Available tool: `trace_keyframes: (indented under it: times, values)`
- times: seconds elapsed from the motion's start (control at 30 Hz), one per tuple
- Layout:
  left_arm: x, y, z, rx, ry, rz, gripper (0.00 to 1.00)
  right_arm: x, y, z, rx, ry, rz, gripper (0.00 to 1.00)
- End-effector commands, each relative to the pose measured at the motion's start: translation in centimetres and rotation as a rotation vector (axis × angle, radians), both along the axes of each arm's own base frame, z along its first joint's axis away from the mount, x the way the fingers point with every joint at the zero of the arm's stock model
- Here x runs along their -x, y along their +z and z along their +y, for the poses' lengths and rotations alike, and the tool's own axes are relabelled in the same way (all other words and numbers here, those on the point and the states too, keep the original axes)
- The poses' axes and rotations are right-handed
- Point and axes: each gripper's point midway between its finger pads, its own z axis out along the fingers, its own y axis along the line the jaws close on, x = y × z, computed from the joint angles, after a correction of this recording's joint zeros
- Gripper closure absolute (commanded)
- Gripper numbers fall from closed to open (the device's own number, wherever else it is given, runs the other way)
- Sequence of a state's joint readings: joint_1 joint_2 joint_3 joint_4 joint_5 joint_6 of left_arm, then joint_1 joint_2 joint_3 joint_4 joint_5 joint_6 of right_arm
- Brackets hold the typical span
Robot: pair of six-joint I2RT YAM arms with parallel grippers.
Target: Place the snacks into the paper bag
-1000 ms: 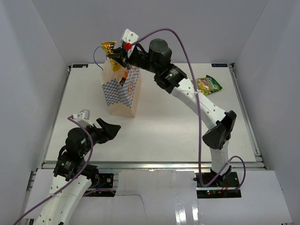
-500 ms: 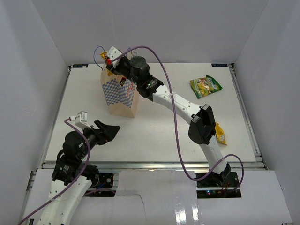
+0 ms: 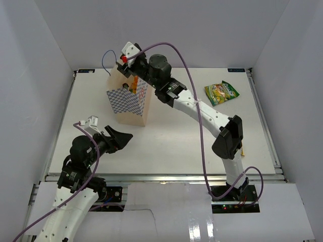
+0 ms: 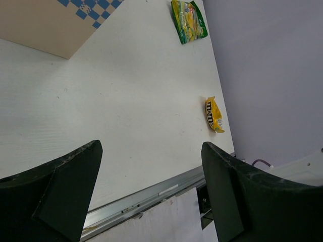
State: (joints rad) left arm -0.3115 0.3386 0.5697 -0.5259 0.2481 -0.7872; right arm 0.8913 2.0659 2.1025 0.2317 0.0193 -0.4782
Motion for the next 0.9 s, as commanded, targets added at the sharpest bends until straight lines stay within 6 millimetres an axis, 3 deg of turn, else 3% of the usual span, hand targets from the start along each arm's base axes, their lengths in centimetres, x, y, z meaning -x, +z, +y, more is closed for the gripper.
trace_keyframes:
  times: [0.0, 0.13, 0.17, 0.2, 0.23, 0.27, 0.3, 0.33, 0.37, 0.4, 0.47, 0.5, 0.53, 0.6, 0.63, 0.7, 0.87]
  values:
    - [0.2, 1.9, -0.7, 0.032, -0.037, -0.044, 0.10, 3.6, 7.6, -3.0, -0.102, 0.060, -0.053, 0.30]
    - [0.1, 2.2, -0.7, 0.022, -0.049, -0.062, 0.10, 6.4, 7.4, -5.0, 0.023, 0.196, -0.012, 0.19]
    - [0.2, 2.3, -0.8, 0.017, -0.054, -0.065, 0.10, 7.9, 7.3, -6.6, 0.068, 0.246, 0.008, 0.08]
    - [0.2, 2.3, -0.8, 0.014, -0.057, -0.066, 0.10, 8.2, 4.8, -8.3, 0.145, 0.307, 0.090, 0.01]
    - [0.2, 2.2, -0.8, 0.010, -0.061, -0.063, 0.10, 8.4, 3.3, -9.8, 0.163, 0.320, 0.164, 0.09]
    - [0.2, 2.2, -0.9, 0.007, -0.065, -0.069, 0.10, 9.8, 3.4, -12.1, 0.173, 0.335, 0.187, 0.10]
    - [0.1, 2.0, -0.9, 0.004, -0.064, -0.064, 0.10, 9.1, -2.8, -14.8, 0.258, 0.326, 0.355, 0.10]
    - [0.2, 1.7, -0.9, 0.002, -0.070, -0.059, 0.10, 8.9, -5.2, -16.9, 0.293, 0.296, 0.416, 0.10]
    - [0.1, 1.5, -1.0, 0.000, -0.072, -0.055, 0.10, 9.8, -6.0, -19.5, 0.304, 0.265, 0.445, 0.10]
    - [0.1, 1.2, -1.0, -0.003, -0.077, -0.052, 0.10, 9.1, -12.2, -23.9, 0.366, 0.161, 0.619, 0.10]
    - [0.1, 1.1, -1.1, -0.004, -0.080, -0.051, 0.10, 9.3, -15.9, -29.1, 0.420, 0.009, 0.710, 0.10]
    - [0.1, 1.1, -1.1, -0.006, -0.084, -0.054, 0.10, 8.7, -18.0, -33.0, 0.426, -0.107, 0.785, 0.10]
    - [0.0, 1.1, -1.2, -0.009, -0.088, -0.059, 0.10, 10.2, -22.1, -35.9, 0.474, -0.178, 0.914, 0.10]
    - [-0.3, 1.0, -1.4, -0.022, -0.098, -0.058, 0.10, 10.8, -24.0, -41.1, 0.478, -0.340, 0.956, 0.10]
    - [-0.6, 0.9, -1.5, -0.026, -0.103, -0.055, 0.10, 12.0, -25.8, -43.2, 0.500, -0.415, 0.991, 0.10]
    - [-0.9, 0.8, -1.8, -0.031, -0.122, -0.053, 0.10, 12.7, -27.5, -46.9, 0.535, -0.572, 1.026, 0.10]
    - [-1.8, 0.0, -2.9, -0.033, -0.174, -0.045, 0.10, 15.2, -33.2, -51.8, 0.624, -0.792, 1.142, 0.10]
